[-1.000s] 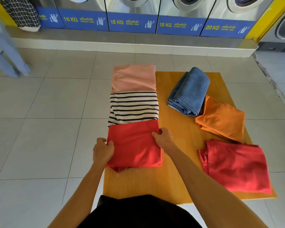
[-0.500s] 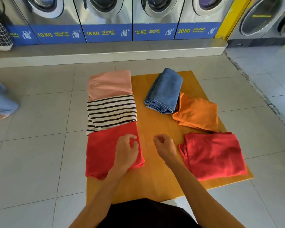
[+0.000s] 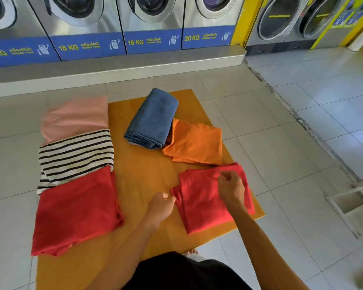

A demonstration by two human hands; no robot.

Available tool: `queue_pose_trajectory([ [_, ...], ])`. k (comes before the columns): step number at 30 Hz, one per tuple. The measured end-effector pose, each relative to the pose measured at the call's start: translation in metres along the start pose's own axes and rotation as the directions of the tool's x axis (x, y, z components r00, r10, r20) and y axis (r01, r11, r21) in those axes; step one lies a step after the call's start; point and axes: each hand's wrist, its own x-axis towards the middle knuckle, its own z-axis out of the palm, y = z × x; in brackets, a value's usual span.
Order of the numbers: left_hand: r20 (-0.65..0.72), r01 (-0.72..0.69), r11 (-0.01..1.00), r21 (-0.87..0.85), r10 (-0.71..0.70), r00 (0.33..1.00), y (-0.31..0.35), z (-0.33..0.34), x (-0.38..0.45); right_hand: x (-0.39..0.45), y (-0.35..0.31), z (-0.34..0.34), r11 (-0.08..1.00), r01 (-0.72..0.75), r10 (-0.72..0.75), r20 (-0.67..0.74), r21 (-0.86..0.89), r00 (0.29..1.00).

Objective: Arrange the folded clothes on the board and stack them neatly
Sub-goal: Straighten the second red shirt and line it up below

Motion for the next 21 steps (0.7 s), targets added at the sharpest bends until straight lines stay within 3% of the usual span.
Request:
queue_pose_trajectory([
  [3, -0.016, 0.012, 1.0, 0.002, -0.012, 1.0, 0.012, 0.024, 0.003, 0.03, 0.021, -0.035, 0.992, -0.087, 0.078, -0.09, -0.092, 0.993],
  [5, -0.057, 0.028, 1.0, -0.01, -0.028, 0.998, 0.022, 0.037, 0.004, 0.042, 0.032, -0.052, 0.972, -0.179, 0.17, -0.07, -0.151, 0.983],
  [10, -0.073, 0.074, 0.987, -0.14, -0.085, 0.994, 0.033, 0.063, 0.012, 0.055, 0.055, -0.06, 0.948, -0.316, 0.316, 0.246, -0.039, 0.916],
  [14, -0.051, 0.103, 0.94, -0.325, -0.126, 0.991, 0.017, 0.069, 0.016, 0.054, 0.053, -0.055, 0.881, -0.456, 0.341, 0.497, 0.128, 0.798],
  [17, 0.017, 0.171, 0.859, -0.483, -0.186, 0.982, 0.001, 0.057, 0.0, 0.047, 0.046, -0.048, 0.874, -0.466, 0.308, 0.58, 0.142, 0.755],
  [21, -0.042, 0.137, 0.762, -0.633, -0.211, 0.977, -0.032, 0.026, -0.034, 0.024, 0.036, -0.019, 0.866, -0.49, 0.287, 0.71, 0.095, 0.644],
])
